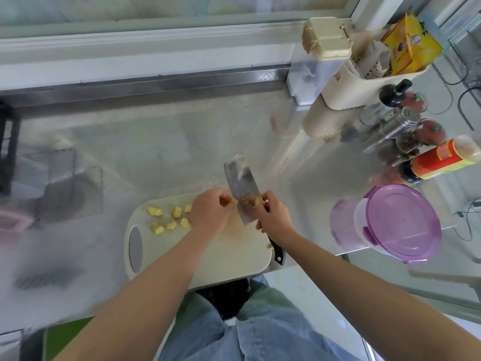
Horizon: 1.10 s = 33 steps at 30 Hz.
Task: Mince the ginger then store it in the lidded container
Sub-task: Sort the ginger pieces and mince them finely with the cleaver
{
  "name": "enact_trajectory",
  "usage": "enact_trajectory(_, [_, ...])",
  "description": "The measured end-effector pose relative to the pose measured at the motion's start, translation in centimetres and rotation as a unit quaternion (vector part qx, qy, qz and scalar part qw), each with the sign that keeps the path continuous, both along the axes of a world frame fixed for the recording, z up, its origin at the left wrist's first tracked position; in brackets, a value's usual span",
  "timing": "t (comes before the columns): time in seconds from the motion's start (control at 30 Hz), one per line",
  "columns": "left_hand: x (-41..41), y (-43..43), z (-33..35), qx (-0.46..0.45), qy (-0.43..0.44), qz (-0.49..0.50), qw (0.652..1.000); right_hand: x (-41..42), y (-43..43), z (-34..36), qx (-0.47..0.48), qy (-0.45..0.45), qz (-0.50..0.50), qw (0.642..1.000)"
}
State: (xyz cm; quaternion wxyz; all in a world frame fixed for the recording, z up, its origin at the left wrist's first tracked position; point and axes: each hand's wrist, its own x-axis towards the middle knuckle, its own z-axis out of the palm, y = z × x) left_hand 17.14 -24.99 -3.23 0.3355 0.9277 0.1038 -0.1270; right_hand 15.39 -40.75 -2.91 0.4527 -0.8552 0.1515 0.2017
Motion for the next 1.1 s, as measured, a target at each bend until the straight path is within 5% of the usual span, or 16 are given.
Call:
enact_trajectory(0.33, [-7.0,3.0,-0.1,-0.136,0.183,0.167,0.959,-4.3,1.9,0.2,-0.049,-0.056,-0.013,0.997])
enact_trajectory(0.8, [-10.6,4.1,-1.1,-0.178,0.178,0.217,0.943,-12.2,3.7,0.5,-0.109,-0.090,-0.068,0.988])
enact_trajectory(1.1, [-11.2,4.7,-0.8,-0.181,0.137,0.329,0.917,-10.8,2.6,1.3,-0.122,-0.109,0.194,0.967])
